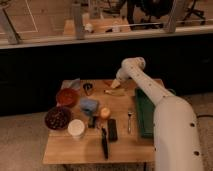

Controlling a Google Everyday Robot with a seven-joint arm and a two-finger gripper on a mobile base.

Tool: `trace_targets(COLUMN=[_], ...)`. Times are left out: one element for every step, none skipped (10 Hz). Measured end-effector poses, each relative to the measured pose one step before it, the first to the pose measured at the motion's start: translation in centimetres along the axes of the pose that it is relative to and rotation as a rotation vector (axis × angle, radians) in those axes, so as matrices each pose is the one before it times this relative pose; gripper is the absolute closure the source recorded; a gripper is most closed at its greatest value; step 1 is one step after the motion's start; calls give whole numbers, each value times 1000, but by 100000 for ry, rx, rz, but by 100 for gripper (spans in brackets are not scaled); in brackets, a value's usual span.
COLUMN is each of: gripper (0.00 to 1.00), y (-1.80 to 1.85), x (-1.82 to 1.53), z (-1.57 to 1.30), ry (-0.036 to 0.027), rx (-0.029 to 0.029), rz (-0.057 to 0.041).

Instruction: Place pepper in metal cup

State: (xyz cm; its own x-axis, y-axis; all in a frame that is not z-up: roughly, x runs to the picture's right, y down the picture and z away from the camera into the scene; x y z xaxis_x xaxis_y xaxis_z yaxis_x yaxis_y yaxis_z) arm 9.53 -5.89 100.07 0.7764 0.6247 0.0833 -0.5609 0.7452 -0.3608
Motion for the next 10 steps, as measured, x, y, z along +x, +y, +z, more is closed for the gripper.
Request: trace_targets(gripper=[20,20,20,20,20,20,20,20,20,20], y=[-26,-42,-43,-52,77,96,96,-34,-22,-31], x=[63,72,114,75,-16,-71,53,-49,28,-309], z=[398,451,331,247,462,508,489,236,260,241], ry=[-295,-286,-101,-86,-74,-68,85,-140,-44,-308], rx=[174,110,100,232,246,241,90,172,-13,36], rz=[1529,1710,1299,896,856,741,613,463,460,152])
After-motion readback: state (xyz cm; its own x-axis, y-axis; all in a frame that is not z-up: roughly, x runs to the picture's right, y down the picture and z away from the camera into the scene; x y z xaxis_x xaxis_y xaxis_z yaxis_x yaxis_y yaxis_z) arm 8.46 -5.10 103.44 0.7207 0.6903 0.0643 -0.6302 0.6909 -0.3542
